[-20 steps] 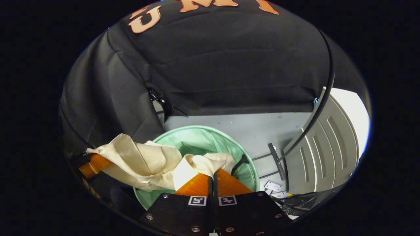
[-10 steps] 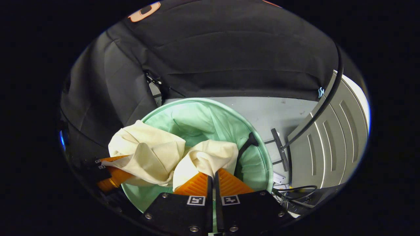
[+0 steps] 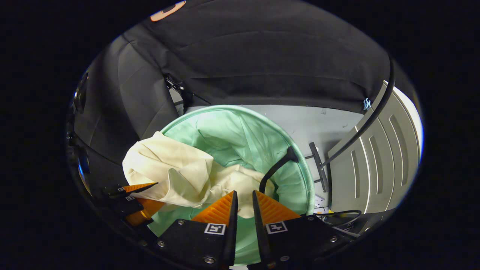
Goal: Grasp the clothes on the hanger with both hands and then place them into the laundry hamper below.
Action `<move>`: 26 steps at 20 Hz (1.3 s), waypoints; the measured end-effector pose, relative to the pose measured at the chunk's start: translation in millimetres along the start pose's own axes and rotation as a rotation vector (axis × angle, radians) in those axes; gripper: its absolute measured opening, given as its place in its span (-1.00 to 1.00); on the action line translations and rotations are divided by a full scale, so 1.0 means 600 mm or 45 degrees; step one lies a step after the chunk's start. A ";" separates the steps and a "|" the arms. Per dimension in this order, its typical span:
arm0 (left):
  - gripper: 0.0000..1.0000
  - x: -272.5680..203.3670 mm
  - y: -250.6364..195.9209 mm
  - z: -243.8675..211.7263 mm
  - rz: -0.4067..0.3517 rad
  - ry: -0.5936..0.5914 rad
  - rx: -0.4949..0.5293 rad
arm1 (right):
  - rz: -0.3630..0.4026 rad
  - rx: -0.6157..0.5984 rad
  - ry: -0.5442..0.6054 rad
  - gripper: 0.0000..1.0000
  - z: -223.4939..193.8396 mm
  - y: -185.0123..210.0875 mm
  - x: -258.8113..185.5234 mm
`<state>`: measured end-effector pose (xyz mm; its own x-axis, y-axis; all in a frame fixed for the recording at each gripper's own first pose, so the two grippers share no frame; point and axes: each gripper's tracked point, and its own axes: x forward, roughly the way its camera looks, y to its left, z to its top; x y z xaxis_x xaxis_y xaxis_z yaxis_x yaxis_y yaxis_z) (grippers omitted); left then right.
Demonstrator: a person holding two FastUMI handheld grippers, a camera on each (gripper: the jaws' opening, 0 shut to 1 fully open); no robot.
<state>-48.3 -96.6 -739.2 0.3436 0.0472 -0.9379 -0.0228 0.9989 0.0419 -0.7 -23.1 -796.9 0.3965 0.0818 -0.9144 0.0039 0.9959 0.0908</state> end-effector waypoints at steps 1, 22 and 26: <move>-0.39 -0.002 -0.003 0.001 -0.003 0.000 -0.007 | -0.003 -0.002 -0.004 -0.23 0.003 -0.001 -0.004; 0.18 -0.060 0.021 -0.035 -0.044 -0.031 -0.114 | -0.038 -0.047 0.039 0.25 0.012 0.024 -0.056; 0.79 -0.072 0.030 -0.026 -0.019 -0.050 -0.104 | -0.049 -0.051 0.027 0.28 0.022 0.026 -0.068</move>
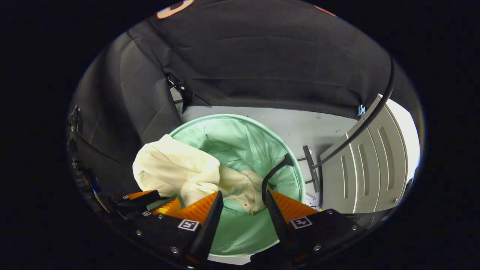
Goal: Grasp the clothes on the hanger with both hands and then place them into the laundry hamper below.
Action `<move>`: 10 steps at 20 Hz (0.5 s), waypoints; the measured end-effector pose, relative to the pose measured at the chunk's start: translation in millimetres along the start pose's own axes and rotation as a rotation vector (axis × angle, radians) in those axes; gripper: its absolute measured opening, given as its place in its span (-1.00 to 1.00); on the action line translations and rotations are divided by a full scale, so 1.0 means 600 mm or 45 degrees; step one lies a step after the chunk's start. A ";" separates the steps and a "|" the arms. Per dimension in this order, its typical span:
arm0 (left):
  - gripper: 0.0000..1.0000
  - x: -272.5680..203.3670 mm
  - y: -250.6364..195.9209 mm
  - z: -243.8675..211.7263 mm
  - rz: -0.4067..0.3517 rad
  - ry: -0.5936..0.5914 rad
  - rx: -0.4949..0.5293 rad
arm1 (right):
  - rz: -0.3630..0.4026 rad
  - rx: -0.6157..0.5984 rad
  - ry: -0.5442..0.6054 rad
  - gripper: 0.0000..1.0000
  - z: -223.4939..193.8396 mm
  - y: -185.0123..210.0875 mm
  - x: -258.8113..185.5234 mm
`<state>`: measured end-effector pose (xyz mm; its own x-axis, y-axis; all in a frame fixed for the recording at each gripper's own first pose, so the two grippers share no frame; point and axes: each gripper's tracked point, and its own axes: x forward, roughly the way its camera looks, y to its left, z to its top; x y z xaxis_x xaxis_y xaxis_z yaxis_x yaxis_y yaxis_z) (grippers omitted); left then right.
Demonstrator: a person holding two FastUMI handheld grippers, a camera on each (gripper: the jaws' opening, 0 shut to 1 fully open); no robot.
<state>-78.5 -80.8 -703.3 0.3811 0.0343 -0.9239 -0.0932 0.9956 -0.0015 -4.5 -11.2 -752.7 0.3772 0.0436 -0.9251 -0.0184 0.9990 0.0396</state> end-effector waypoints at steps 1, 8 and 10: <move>0.70 -0.002 -0.002 0.006 0.002 -0.010 0.005 | -0.003 -0.007 0.004 0.56 -0.003 0.000 -0.003; 0.87 -0.051 0.003 0.058 0.039 -0.120 0.096 | -0.066 0.042 -0.047 0.86 0.024 -0.026 -0.031; 0.96 -0.072 0.009 0.082 0.080 -0.175 0.118 | -0.069 0.024 -0.058 0.85 0.026 -0.025 -0.046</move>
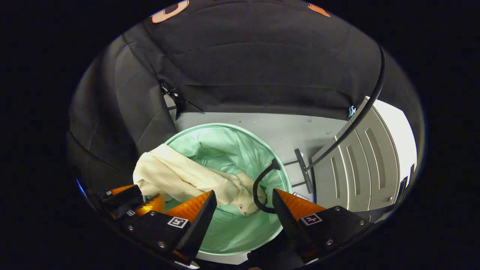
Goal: Grasp the clothes on the hanger with both hands and then place them into the laundry hamper below.
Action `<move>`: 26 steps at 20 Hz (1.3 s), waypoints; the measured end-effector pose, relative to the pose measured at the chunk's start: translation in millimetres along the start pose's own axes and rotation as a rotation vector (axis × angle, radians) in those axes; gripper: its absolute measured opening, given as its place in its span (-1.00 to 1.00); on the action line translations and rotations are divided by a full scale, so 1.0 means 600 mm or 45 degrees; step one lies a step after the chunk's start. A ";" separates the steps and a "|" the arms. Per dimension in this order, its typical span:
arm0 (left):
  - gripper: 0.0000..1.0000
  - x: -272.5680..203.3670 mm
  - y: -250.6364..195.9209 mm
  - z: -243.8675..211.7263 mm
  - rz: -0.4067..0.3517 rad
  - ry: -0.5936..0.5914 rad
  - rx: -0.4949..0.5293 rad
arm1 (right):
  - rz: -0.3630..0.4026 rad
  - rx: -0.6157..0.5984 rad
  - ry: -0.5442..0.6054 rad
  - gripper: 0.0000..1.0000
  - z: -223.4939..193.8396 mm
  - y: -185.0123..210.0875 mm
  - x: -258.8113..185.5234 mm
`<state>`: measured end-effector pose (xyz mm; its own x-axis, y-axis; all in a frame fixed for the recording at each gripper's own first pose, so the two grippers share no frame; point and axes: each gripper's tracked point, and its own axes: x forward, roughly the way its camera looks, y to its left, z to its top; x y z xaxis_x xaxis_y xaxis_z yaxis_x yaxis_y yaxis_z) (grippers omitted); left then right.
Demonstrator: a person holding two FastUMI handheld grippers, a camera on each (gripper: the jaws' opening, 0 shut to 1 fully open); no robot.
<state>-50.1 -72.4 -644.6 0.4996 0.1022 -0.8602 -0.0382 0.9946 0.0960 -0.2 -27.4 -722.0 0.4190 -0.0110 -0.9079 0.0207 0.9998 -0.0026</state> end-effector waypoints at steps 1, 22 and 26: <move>0.96 -0.010 0.004 0.010 0.020 -0.012 0.004 | -0.008 -0.008 -0.010 0.86 0.004 -0.002 -0.007; 0.95 -0.361 0.177 0.347 0.153 -0.709 -0.200 | -0.007 0.063 -0.513 0.85 0.213 -0.061 -0.267; 0.95 -0.454 0.199 0.408 0.153 -0.864 -0.210 | -0.044 0.050 -0.635 0.85 0.270 -0.092 -0.335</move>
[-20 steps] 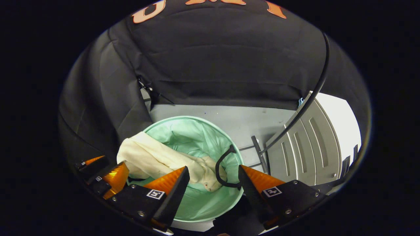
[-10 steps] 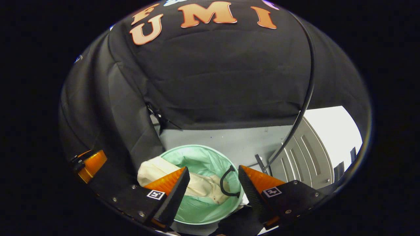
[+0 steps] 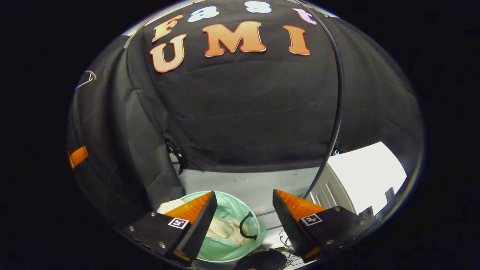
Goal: Grasp the clothes on the hanger with both hands and then place them into the laundry hamper below.
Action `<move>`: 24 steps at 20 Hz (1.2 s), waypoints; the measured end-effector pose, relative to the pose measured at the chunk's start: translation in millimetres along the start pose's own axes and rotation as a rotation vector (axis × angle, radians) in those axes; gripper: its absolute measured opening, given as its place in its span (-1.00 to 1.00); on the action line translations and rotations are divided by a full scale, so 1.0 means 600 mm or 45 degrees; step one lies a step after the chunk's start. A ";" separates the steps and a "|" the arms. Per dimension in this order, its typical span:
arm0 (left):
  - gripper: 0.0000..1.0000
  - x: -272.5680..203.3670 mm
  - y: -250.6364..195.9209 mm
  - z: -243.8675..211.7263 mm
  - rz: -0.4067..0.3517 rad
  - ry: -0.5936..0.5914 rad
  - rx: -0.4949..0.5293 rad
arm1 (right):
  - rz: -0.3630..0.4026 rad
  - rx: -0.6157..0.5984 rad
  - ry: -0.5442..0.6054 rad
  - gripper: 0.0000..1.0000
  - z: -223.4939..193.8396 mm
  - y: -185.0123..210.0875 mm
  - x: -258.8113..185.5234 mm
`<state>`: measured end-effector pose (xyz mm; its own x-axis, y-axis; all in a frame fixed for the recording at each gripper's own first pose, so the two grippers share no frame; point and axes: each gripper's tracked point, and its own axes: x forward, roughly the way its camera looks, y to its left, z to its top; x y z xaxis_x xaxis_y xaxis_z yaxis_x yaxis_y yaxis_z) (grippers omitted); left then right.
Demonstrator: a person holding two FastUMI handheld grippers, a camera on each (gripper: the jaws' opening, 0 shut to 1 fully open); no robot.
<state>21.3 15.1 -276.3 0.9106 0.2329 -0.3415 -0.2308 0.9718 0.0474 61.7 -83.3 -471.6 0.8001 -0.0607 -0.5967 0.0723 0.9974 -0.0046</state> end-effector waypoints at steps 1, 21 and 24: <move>0.95 -0.009 0.008 0.034 0.003 -0.043 0.000 | -0.006 -0.012 -0.037 0.85 0.023 -0.006 -0.011; 0.87 -0.154 0.066 0.359 0.059 -0.417 -0.026 | 0.069 -0.127 -0.616 0.84 0.377 0.032 -0.318; 0.94 -0.184 0.061 0.420 0.074 -0.488 0.030 | 0.101 -0.191 -0.658 0.84 0.411 0.057 -0.349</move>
<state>-1.2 34.2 -0.4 0.9593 0.2797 0.0379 -0.2820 0.9561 0.0797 43.4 -46.0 -148.9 0.9909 0.0411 -0.1281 -0.0557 0.9920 -0.1128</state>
